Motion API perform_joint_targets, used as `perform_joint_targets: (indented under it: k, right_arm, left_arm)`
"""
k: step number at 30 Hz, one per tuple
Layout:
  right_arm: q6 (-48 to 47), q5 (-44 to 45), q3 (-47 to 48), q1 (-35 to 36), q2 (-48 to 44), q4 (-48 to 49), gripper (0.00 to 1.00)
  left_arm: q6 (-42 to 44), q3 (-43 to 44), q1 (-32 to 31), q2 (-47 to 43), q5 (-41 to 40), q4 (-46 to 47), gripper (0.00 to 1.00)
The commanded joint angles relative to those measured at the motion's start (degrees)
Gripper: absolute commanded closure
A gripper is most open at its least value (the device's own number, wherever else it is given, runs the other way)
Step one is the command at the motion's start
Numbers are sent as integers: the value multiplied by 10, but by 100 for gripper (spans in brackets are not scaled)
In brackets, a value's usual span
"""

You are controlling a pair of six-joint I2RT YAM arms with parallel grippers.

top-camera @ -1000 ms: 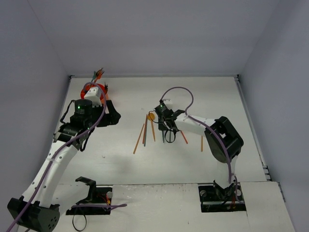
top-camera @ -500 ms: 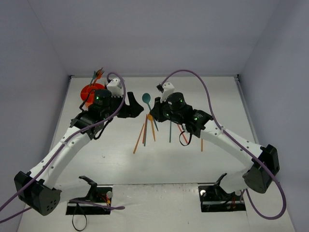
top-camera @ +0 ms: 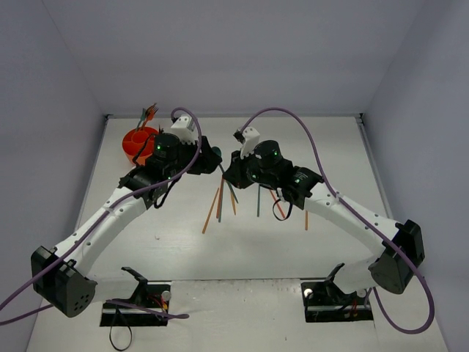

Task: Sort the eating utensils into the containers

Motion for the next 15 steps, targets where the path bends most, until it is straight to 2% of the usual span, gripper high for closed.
perform_joint_targets:
  k: [1, 3, 8, 12, 15]
  right_arm:
    - [-8, -16, 7, 3, -16, 51, 100]
    - [-9, -16, 6, 3, -15, 52, 100]
    - [-12, -21, 7, 3, -13, 55, 100]
    - [-11, -22, 7, 3, -9, 55, 99]
    - [-9, -21, 7, 3, -8, 55, 81]
  left_arm:
    - [1, 21, -2, -8, -24, 71, 66]
    - [1, 15, -2, -9, -29, 79, 76]
    - [-1, 2, -2, -14, -37, 115, 93]
    - [-6, -5, -2, -16, -34, 126, 100]
    - [-1, -9, -2, -23, -47, 123, 100]
